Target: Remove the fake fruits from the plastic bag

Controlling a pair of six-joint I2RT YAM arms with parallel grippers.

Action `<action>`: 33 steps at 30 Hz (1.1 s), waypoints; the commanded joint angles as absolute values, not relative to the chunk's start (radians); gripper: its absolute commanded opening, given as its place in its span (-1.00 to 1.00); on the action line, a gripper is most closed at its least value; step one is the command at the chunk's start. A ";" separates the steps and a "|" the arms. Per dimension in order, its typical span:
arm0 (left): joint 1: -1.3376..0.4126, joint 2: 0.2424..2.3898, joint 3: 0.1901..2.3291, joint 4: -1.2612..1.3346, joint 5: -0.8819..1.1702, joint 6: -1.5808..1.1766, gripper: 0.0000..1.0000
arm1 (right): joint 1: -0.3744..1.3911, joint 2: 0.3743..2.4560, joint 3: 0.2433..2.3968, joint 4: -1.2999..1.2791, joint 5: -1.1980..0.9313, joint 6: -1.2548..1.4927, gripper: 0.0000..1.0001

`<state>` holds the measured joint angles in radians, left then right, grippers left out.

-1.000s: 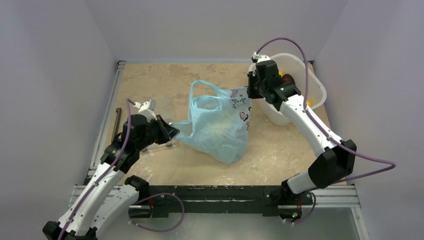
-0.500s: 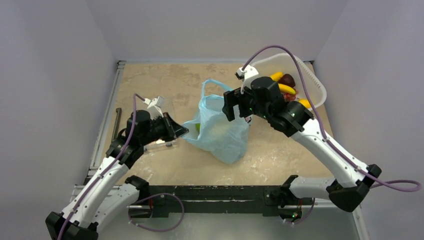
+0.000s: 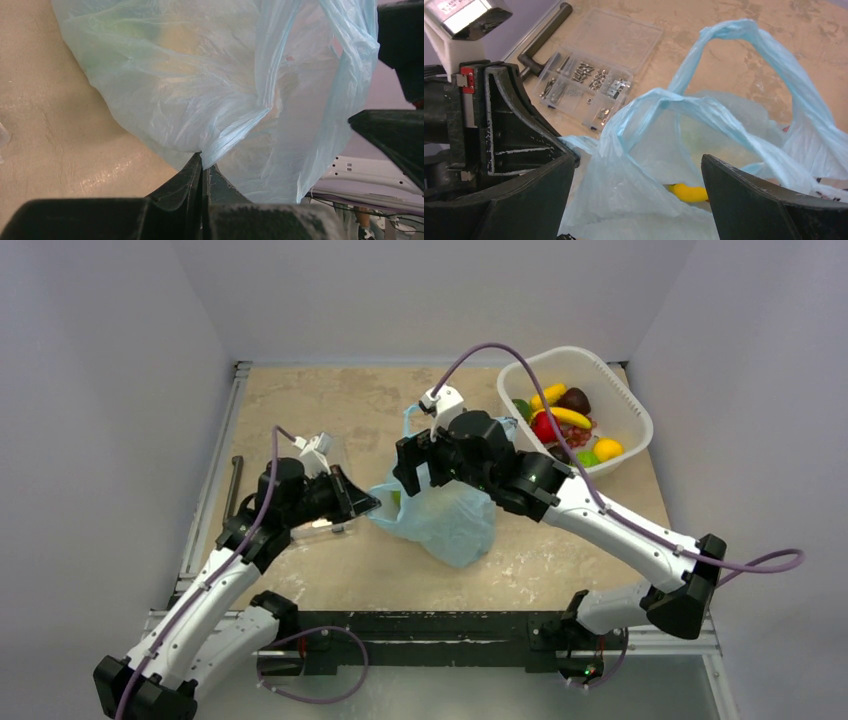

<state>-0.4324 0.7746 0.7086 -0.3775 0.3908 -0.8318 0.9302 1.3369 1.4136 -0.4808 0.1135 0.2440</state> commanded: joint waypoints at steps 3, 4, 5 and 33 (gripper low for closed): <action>-0.430 0.836 0.766 -0.332 0.414 -0.886 -1.00 | 1.009 1.334 1.335 -0.361 0.454 0.373 0.60; -0.430 0.844 0.768 -0.328 0.413 -0.897 -1.00 | 1.008 1.326 1.328 -0.350 0.430 0.367 0.32; -0.430 0.853 0.770 -0.327 0.406 -0.908 -1.00 | 1.009 1.311 1.317 -0.330 0.403 0.360 -0.09; -0.325 1.069 0.916 -0.195 0.320 -0.955 -1.00 | 1.152 0.870 0.329 0.077 -0.041 0.853 -1.00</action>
<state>-0.3603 1.0737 0.9085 -0.3542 0.3443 -0.9684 1.1091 0.7834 0.3656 0.0990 0.0055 0.8349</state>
